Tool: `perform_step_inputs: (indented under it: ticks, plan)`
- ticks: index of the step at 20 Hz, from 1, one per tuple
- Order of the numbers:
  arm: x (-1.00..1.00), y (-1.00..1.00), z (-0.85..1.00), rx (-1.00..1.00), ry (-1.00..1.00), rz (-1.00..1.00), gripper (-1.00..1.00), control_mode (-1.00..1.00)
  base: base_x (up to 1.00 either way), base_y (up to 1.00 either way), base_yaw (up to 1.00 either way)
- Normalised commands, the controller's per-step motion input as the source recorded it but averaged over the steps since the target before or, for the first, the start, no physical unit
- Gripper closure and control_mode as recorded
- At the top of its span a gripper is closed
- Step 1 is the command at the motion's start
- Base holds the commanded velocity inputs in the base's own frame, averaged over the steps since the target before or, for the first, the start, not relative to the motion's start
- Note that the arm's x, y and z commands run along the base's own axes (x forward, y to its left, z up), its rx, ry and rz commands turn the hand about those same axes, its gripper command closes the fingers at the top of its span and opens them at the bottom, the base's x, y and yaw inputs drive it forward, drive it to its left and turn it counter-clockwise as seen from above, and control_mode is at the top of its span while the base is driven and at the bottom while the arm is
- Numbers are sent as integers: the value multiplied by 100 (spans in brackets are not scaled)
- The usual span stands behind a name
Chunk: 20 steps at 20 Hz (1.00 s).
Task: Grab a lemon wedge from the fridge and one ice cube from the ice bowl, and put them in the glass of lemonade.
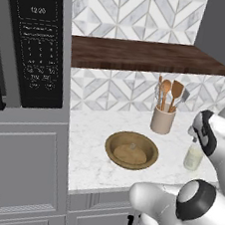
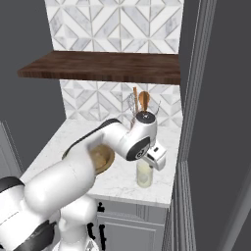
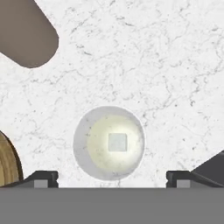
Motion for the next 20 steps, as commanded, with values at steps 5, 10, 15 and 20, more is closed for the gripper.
perform_step_inputs:
  ticks: [5,10,15,20]
  plan:
    - [-30,6,23,1,-10,1,-100,-100,0,0,0]
    - [-21,51,19,1,-15,5,-100,-100,0,0,0]
    - [-16,96,17,-12,4,5,-100,-100,0,0,0]
    - [-3,100,30,-19,18,5,-100,-100,0,0,0]
